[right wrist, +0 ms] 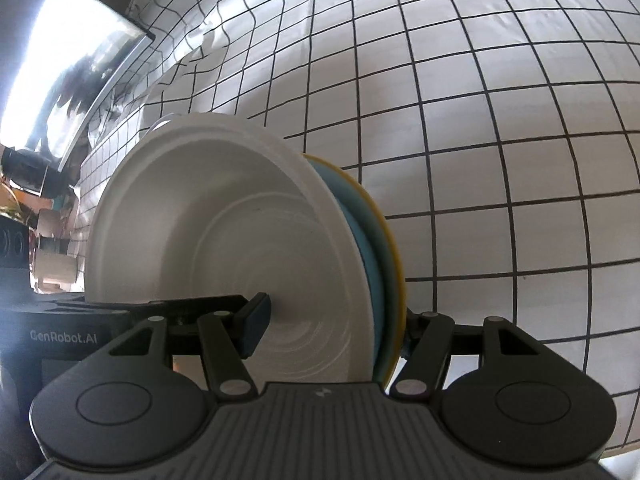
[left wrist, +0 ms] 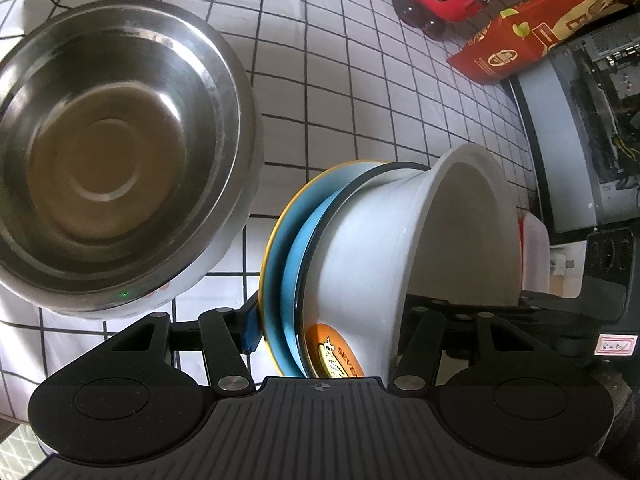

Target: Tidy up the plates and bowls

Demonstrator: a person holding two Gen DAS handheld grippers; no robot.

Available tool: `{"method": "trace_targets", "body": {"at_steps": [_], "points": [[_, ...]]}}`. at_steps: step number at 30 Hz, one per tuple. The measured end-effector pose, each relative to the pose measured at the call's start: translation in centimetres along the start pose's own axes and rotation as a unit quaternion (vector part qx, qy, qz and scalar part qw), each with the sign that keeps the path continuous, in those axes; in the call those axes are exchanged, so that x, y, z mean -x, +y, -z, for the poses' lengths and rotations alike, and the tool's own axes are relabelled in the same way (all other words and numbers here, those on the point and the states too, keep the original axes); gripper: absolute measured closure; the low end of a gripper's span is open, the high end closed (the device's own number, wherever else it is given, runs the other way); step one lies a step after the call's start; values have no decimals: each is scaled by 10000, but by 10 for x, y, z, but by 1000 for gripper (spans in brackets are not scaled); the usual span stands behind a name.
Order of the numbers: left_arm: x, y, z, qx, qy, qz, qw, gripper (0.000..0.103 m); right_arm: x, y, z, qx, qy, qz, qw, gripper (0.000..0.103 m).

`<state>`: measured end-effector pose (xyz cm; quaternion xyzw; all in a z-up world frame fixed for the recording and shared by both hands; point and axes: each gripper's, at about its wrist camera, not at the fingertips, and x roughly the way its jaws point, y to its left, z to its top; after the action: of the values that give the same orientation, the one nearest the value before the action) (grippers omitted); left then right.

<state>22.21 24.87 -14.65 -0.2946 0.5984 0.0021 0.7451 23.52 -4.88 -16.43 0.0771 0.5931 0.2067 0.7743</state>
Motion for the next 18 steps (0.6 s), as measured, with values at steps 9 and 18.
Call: {"method": "trace_targets", "body": {"at_steps": [9, 18], "points": [[0, -1, 8, 219, -262, -157, 9993, 43, -3, -4, -6, 375, 274, -203, 9987, 41], [0, -2, 10, 188, -308, -173, 9992, 42, -4, -4, -11, 677, 365, -311, 9966, 42]]}}
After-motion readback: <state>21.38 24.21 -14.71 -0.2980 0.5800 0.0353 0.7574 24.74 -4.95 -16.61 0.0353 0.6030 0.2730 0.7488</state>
